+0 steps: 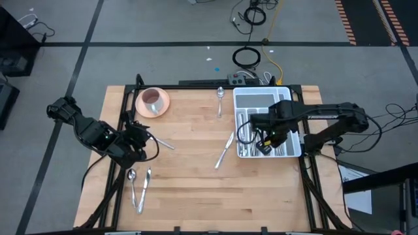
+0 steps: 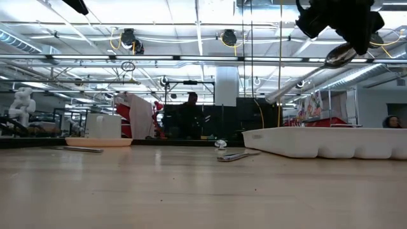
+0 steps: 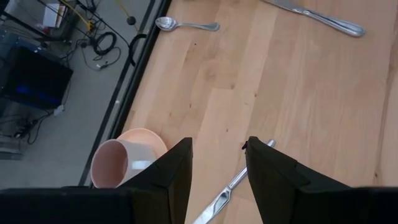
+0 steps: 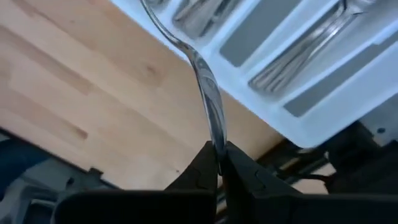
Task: Sort silverware
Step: Put the silver spoon into the silverware rack
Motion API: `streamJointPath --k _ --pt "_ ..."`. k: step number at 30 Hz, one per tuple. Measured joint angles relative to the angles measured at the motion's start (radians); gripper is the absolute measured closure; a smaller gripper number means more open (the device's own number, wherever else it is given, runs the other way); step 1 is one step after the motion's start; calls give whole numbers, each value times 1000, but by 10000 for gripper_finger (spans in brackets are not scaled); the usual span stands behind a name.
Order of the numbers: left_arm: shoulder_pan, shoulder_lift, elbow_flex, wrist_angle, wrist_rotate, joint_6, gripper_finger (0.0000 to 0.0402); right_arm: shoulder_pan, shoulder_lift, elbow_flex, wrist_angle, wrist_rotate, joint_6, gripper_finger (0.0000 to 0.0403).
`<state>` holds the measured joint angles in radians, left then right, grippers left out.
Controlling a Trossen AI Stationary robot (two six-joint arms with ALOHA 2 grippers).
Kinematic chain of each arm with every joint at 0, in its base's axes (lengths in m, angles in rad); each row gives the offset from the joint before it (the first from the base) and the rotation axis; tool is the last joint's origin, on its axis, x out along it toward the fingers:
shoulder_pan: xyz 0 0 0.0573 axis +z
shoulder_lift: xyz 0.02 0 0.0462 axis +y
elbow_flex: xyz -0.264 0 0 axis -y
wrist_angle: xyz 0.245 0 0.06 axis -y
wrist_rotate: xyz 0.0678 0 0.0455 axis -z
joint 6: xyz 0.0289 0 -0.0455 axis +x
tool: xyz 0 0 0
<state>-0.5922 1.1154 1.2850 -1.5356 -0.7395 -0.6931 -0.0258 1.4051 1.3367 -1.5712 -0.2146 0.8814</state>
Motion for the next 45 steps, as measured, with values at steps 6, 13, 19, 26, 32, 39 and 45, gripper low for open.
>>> streamJointPath --k 6,13,19,26,32,39,45 --pt "0 1 0 6 0 -5 249 -25 13 0 1 21 -4 403" --pt "66 1 0 370 -48 242 249 89 24 0 -1 -68 66 403" --pt "239 52 -65 1020 281 620 249 177 29 0 0 -182 144 403" --pt "424 274 -80 1316 711 594 249 259 32 15 -1 -239 245 403" --pt "480 529 -80 1579 943 567 249 318 31 96 -1 -229 306 403" --pt "486 685 -35 1817 1068 518 249 355 37 131 0 -238 328 403" --pt "486 771 64 1827 1142 522 249 342 71 130 0 -242 279 403"
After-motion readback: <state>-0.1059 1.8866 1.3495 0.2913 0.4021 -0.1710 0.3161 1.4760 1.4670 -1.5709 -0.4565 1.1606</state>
